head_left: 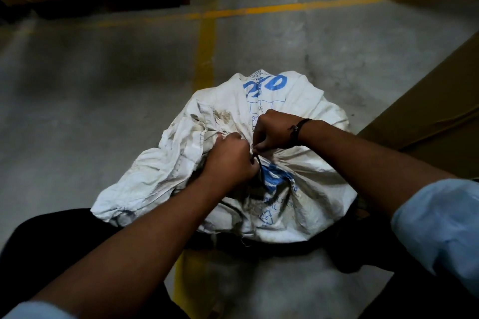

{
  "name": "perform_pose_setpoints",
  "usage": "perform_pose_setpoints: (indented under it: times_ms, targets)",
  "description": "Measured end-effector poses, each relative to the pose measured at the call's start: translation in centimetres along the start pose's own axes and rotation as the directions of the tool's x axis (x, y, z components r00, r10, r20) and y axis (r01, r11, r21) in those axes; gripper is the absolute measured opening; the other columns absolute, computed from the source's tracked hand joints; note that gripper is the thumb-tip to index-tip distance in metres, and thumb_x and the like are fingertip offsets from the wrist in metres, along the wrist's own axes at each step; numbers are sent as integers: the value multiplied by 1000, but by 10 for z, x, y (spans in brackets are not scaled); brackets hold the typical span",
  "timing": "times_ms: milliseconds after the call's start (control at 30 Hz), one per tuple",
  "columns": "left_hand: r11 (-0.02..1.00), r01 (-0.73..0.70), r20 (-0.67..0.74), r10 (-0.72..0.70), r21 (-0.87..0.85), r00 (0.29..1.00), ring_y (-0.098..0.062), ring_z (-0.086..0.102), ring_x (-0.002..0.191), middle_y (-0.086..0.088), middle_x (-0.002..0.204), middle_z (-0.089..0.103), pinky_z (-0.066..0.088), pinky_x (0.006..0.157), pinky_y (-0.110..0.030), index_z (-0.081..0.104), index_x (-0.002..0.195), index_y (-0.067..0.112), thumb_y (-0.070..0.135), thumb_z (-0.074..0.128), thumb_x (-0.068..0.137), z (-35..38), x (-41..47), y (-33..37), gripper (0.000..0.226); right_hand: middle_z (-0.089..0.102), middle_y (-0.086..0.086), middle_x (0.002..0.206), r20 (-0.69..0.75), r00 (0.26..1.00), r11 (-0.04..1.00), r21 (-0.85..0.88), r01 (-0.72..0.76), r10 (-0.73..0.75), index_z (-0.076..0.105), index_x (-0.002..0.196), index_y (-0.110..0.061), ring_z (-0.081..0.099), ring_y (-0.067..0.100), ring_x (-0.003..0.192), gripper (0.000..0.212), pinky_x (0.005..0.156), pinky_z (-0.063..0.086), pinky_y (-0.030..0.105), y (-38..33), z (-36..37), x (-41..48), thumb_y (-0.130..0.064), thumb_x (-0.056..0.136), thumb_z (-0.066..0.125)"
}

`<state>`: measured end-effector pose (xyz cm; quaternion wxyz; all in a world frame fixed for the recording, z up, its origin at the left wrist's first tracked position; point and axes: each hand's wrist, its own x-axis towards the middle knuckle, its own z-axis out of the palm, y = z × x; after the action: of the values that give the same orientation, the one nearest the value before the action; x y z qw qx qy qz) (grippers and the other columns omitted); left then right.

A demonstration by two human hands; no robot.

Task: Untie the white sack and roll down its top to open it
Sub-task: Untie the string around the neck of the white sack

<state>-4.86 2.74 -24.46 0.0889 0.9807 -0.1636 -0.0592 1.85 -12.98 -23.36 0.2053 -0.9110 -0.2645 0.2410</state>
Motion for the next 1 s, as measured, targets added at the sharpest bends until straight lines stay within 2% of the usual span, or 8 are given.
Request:
perform_pose_setpoints:
  times_ms: [133,367,500,633,700,767,867,1000]
  targets:
    - [997,74,62,-72,-22,995,-37,66,86,-18,86,68,45,73,-34,69,75,10,39,67,77,-3,5,1,29,75,0,80,-9,1000,1000,-23,-11,11,79,83,-20,49,3,72,11,76,51,32,0,2,-1,-30,78,78]
    - [978,180,50,-186,105,981,-34,60,103,-17,104,67,38,105,-45,69,96,10,38,59,81,12,5,14,34,74,1,80,-25,1000,999,-46,-5,4,79,84,-19,47,14,81,10,78,51,34,-4,6,3,-27,80,76]
    - [975,142,78,-157,168,984,-31,56,106,-15,105,63,32,108,-48,70,98,15,32,55,81,19,3,15,29,64,-4,66,-22,1000,998,-61,14,-15,77,80,-15,44,16,78,8,71,44,29,-7,6,3,-22,82,72]
    - [992,119,92,-115,-45,989,-32,60,92,-14,89,64,45,88,-39,63,79,17,27,61,77,12,2,2,11,72,4,81,-36,999,998,-68,-9,7,78,86,-17,45,13,82,12,73,46,29,-5,7,4,-26,81,75]
    - [953,175,86,-158,-249,984,-28,59,77,-8,76,60,41,67,-30,54,73,14,27,68,71,9,0,-9,19,74,3,80,-20,1000,999,-51,-20,19,79,86,-18,48,9,77,14,72,48,29,-3,4,6,-30,78,79]
    - [899,166,46,-161,-406,986,-23,55,62,-2,64,56,35,58,-27,51,67,12,27,73,70,12,-3,-19,27,74,2,79,8,1000,999,-42,-17,17,79,84,-19,52,6,73,16,72,49,28,-2,1,9,-32,76,81]
    - [885,67,-40,-96,-461,995,-19,51,61,2,61,52,39,58,-32,48,66,13,30,75,72,24,-10,-28,33,74,0,78,53,999,998,-59,-8,11,79,84,-21,55,6,72,18,71,49,27,-6,-2,11,-35,74,83]
    - [841,61,-38,-97,-537,995,-16,56,76,0,75,59,47,74,-38,54,71,12,32,73,80,29,-14,-35,29,74,0,79,83,996,994,-106,-4,13,80,87,-20,52,3,69,18,68,46,25,-12,-3,14,-34,75,82]
